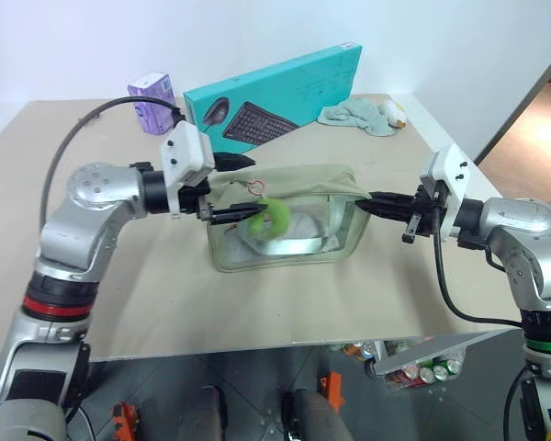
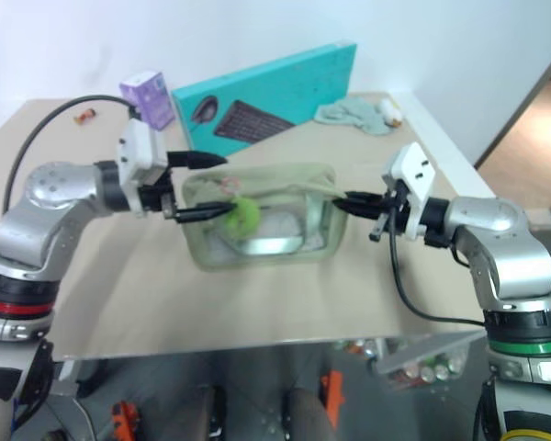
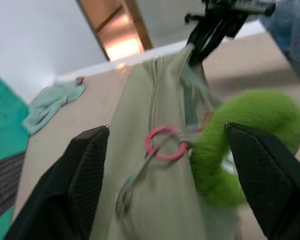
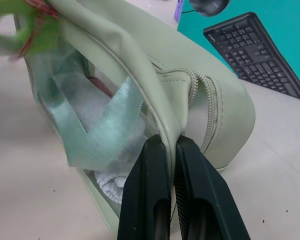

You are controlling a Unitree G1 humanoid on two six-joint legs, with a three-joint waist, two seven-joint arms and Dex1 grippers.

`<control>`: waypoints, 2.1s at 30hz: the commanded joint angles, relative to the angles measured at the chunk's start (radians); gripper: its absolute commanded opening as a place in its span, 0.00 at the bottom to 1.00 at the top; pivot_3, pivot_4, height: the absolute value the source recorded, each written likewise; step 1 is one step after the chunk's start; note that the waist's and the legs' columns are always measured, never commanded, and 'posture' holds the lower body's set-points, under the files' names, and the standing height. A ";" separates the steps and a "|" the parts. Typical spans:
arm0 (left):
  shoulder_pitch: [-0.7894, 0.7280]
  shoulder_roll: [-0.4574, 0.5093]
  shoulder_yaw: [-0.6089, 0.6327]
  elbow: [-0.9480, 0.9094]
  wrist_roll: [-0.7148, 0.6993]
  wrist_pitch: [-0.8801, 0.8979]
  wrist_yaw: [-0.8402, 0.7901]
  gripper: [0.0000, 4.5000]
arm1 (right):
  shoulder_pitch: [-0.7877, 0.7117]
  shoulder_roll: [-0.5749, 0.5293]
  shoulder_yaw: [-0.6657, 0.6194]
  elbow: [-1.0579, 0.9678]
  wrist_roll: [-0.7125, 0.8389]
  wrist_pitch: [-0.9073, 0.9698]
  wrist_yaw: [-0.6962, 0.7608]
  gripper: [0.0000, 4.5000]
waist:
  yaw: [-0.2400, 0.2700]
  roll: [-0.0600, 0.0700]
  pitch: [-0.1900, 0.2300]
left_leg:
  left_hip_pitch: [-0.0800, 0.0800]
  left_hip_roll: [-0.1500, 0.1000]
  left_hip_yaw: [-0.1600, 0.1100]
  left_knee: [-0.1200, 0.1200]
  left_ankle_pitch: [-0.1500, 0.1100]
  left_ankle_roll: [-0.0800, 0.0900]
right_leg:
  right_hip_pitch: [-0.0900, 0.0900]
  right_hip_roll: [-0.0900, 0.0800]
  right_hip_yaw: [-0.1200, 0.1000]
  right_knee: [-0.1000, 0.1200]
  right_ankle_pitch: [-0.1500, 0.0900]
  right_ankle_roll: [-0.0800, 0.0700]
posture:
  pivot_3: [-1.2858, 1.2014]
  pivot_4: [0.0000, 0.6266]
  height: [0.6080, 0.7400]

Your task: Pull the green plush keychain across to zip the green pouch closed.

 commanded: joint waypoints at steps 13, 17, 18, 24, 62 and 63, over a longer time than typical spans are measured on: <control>0.396 0.084 0.308 -0.317 -0.171 0.183 0.185 0.81 | -0.056 0.020 0.022 0.043 -0.015 -0.040 0.027 0.00 | -0.021 0.000 0.000 | 0.001 0.000 0.000 0.000 0.000 0.000 | 0.001 -0.001 0.000 0.000 0.000 0.000 | 0.52 0.24 1.00; 0.422 -0.007 0.276 -0.347 -0.209 0.212 0.274 0.81 | -0.062 0.024 0.026 0.048 -0.019 -0.043 0.030 0.00 | -0.020 -0.001 0.000 | 0.001 0.000 0.000 0.001 0.001 0.001 | 0.001 -0.001 0.000 0.000 -0.001 -0.003 | 0.52 0.24 1.00; 0.423 -0.021 0.265 -0.342 -0.203 0.210 0.284 0.81 | -0.063 0.024 0.026 0.049 -0.019 -0.044 0.031 0.00 | -0.020 -0.001 0.000 | 0.001 0.000 0.000 0.001 0.001 0.001 | 0.001 -0.001 0.000 0.000 0.000 -0.003 | 0.52 0.24 1.00; 0.405 -0.075 0.243 -0.276 -0.201 0.201 0.331 0.76 | -0.056 0.014 0.020 0.041 -0.017 -0.040 0.030 0.00 | -0.022 -0.001 0.000 | 0.002 0.000 0.000 0.000 0.001 0.002 | 0.001 0.001 0.003 0.000 0.002 -0.003 | 0.52 0.24 1.00; 0.370 -0.141 0.132 -0.246 -0.149 0.166 0.364 0.00 | -0.066 0.224 -0.024 -0.509 0.530 0.680 -0.585 1.00 | -0.020 -0.004 -0.002 | 0.001 -0.002 -0.003 0.001 0.001 0.002 | 0.000 0.000 0.007 -0.001 0.002 -0.002 | 0.52 0.24 1.00; 0.372 -0.141 0.132 -0.247 -0.147 0.164 0.365 0.00 | -0.063 0.244 -0.015 -0.505 0.511 0.670 -0.614 1.00 | -0.020 -0.004 -0.002 | -0.001 -0.003 -0.003 0.001 0.002 0.003 | -0.001 -0.001 0.007 -0.001 0.002 -0.002 | 0.52 0.24 1.00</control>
